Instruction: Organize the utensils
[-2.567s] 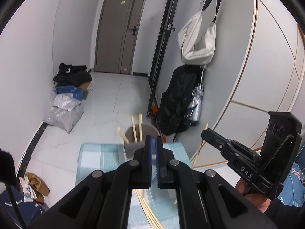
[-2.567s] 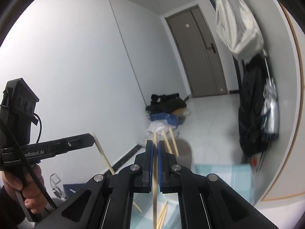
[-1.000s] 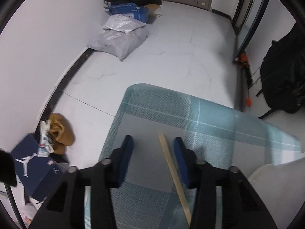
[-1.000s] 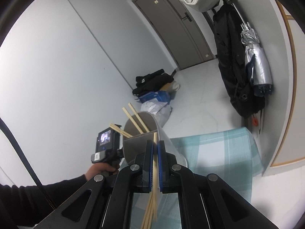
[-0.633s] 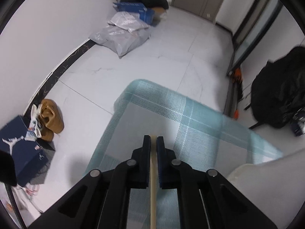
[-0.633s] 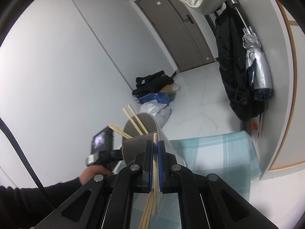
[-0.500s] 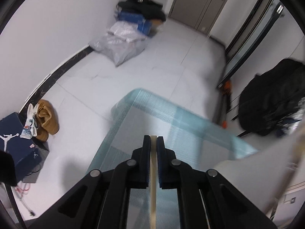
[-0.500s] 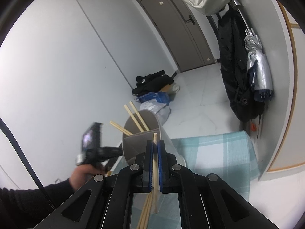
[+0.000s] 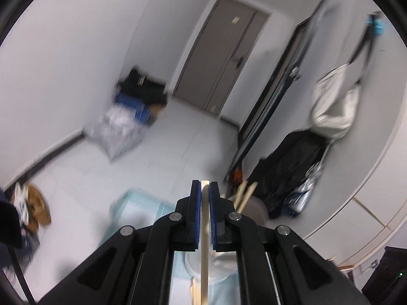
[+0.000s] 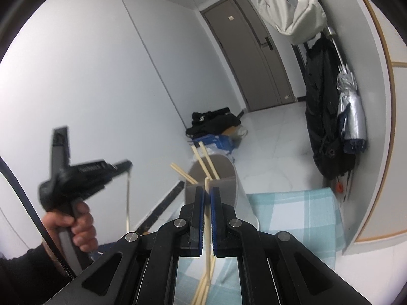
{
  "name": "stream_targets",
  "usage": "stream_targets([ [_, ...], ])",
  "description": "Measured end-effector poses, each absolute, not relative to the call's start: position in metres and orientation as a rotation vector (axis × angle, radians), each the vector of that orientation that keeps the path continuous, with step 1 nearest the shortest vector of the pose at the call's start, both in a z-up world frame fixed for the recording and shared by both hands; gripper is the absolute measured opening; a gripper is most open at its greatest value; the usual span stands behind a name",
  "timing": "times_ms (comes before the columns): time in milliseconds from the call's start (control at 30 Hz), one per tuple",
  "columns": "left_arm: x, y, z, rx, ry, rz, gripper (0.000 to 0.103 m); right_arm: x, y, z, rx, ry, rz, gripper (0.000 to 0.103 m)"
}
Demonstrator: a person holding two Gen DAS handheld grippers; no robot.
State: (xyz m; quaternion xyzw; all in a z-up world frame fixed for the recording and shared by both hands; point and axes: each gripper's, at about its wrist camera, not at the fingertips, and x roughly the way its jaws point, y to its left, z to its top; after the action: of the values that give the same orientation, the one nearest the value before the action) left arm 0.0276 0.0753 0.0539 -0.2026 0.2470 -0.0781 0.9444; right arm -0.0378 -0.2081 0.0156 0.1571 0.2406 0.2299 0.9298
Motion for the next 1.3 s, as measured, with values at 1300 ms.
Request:
stream_targets([
  [1300, 0.115, 0.010, 0.071, -0.174, 0.110, -0.227, 0.003, 0.108, -0.176, 0.088, 0.159, 0.404, 0.430, 0.004],
])
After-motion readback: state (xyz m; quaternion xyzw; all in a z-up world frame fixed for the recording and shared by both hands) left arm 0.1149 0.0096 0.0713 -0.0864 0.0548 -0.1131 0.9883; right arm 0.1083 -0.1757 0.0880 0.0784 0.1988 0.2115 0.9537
